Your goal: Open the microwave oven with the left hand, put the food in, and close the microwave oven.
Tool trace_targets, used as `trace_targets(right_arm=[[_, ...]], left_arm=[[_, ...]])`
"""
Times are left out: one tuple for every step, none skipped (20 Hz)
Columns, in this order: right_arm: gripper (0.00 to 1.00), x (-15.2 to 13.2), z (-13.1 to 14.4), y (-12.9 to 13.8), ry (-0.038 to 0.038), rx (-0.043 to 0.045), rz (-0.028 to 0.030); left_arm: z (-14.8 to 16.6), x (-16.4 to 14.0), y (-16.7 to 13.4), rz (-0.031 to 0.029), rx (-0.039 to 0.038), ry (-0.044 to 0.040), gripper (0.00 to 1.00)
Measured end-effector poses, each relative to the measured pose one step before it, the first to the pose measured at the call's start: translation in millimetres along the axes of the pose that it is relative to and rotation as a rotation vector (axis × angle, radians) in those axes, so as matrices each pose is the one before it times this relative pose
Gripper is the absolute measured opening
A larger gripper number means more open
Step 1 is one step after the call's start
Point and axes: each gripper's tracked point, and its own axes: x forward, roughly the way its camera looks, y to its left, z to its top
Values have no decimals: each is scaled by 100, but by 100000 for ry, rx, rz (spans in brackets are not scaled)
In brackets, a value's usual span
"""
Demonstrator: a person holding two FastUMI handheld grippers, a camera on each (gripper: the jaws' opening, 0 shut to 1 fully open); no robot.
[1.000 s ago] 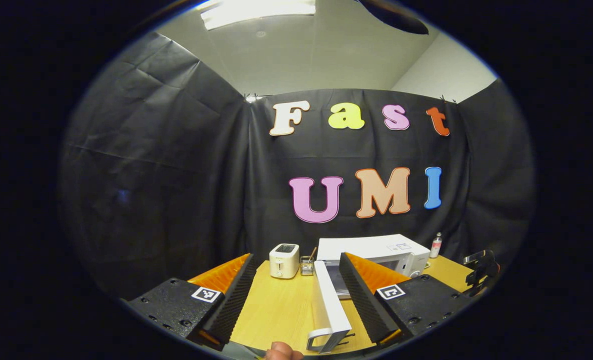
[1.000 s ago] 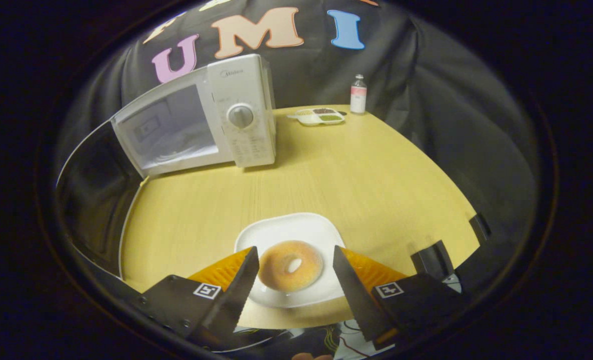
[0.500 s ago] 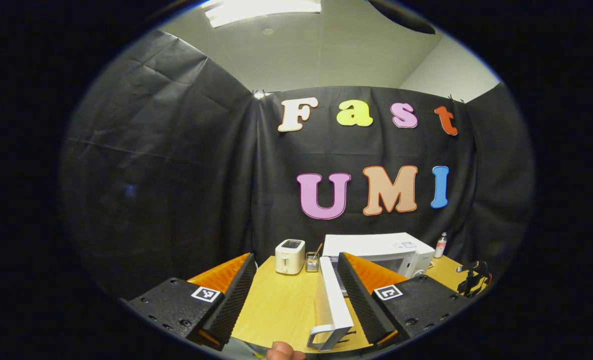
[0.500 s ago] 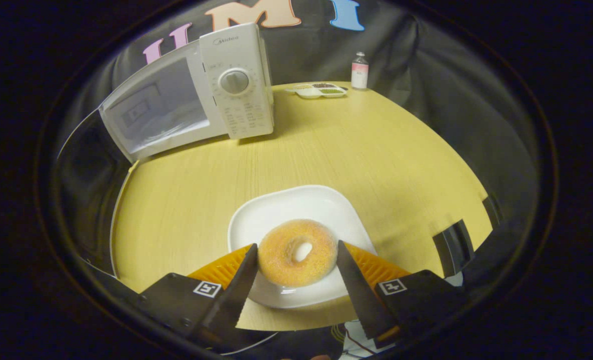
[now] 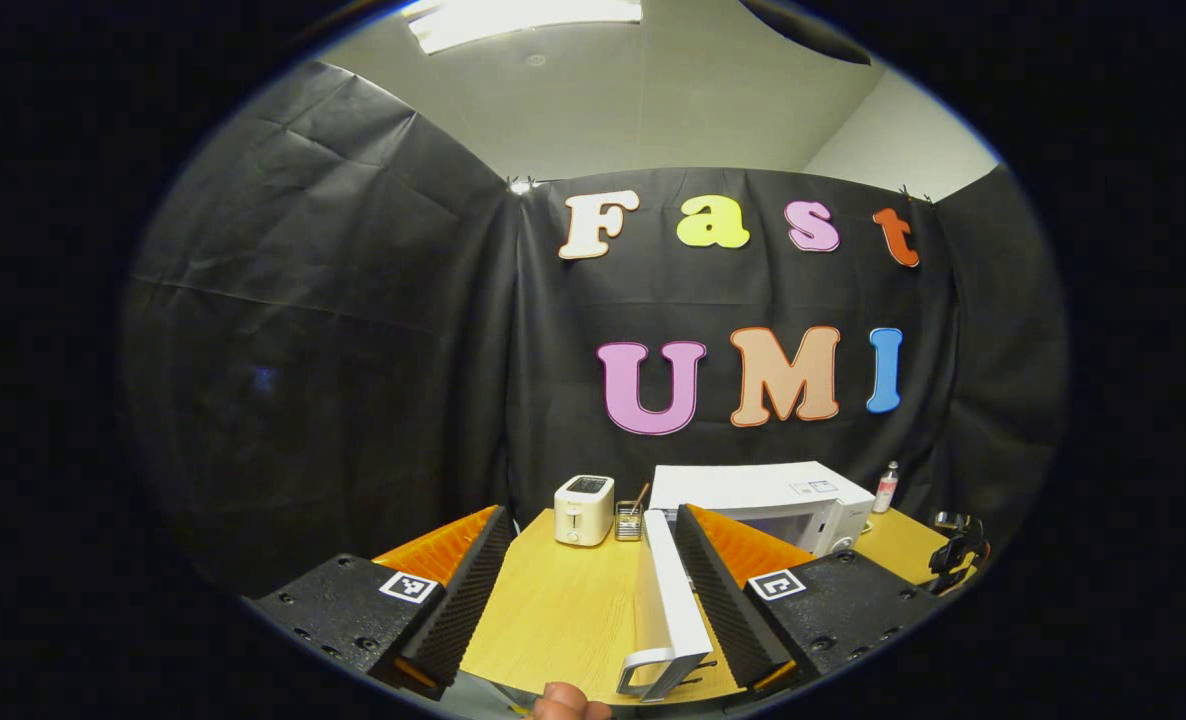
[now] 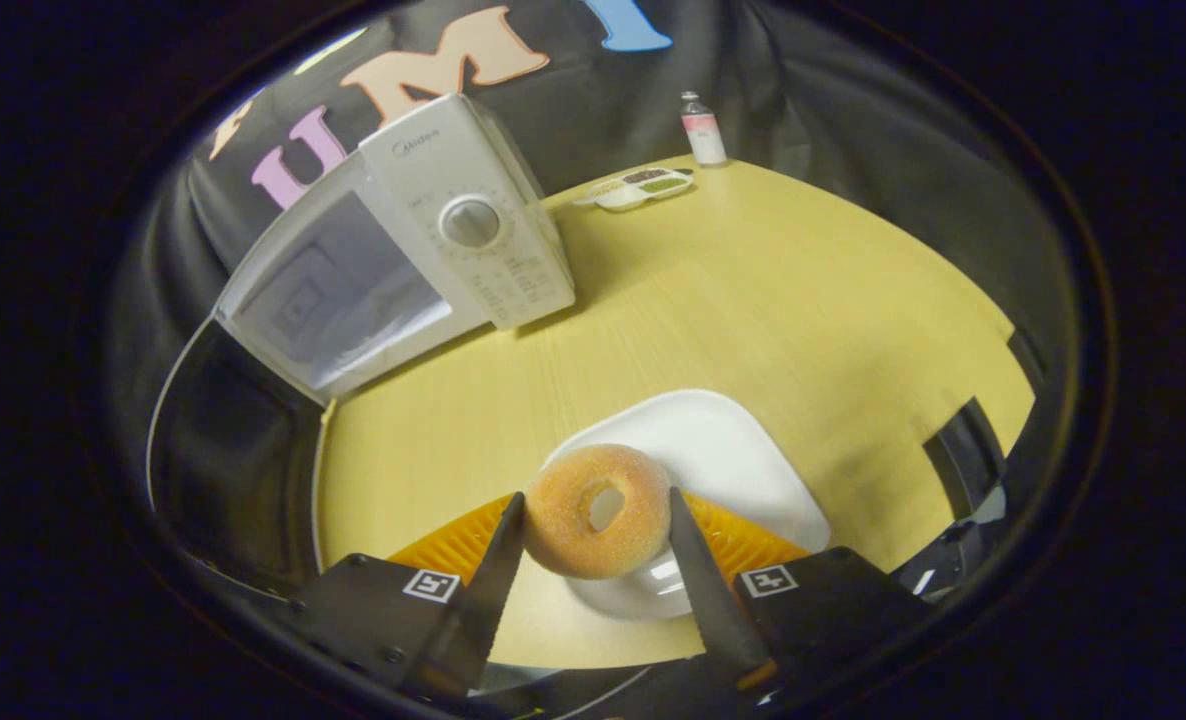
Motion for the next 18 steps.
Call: trace_targets(right_arm=[[86, 3, 273, 850, 409, 1723, 2214], [86, -28, 216, 935, -68, 1191, 2129], [86, 86, 308, 938, -237, 1612, 2249], [86, 42, 208, 1114, 9, 2787, 2907], [81, 185, 200, 1102, 348, 3913, 2372], [86, 282, 101, 1115, 660, 4047, 2110], [86, 454, 30, 1251, 546, 3283, 2077], [86, 502, -44, 1322, 335, 2282, 2157], [86, 602, -127, 1381, 151, 1865, 2368], [86, 663, -87, 1521, -26, 2949, 2770], [80, 795, -106, 1610, 66, 4089, 3075], [80, 773, -39, 1578, -461, 4886, 3040], [80, 884, 116, 1401, -1123, 4665, 2801], [80, 840, 230, 1257, -1969, 2936, 2581], [80, 906, 260, 894, -2376, 1158, 1605], [80, 727, 483, 1125, -4035, 662, 3103], [80, 831, 603, 955, -4172, -373, 1919], [79, 1039, 113, 329, -2457, 986, 602]], left_arm=[[99, 17, 120, 26, -407, -582, 97], [17, 15, 53, -36, -614, -370, 97], [-187, -2, 253, 655, -323, 376, 97], [-363, 63, 317, 844, -122, 613, 97], [-281, -22, 247, 857, -74, 723, 97], [-204, -67, 312, 787, -22, 609, 97], [-143, -59, 269, 696, -47, 295, 96], [-149, -9, 222, 771, 62, 523, 96], [-185, -52, 257, 676, 69, 506, 96], [-51, -24, 219, 580, 63, 367, 96], [-2, -134, 176, 454, 266, 215, 96], [-167, -68, 220, 504, 694, 312, 96], [-76, -92, 379, 714, 915, 334, 96], [-161, -33, 285, 856, 867, 459, 96], [-59, -181, 272, 538, 576, 564, 96], [-189, -200, 309, 666, 410, 580, 96], [-30, -159, 313, 875, 353, 516, 96], [-80, -174, 236, 501, -174, 437, 97]])
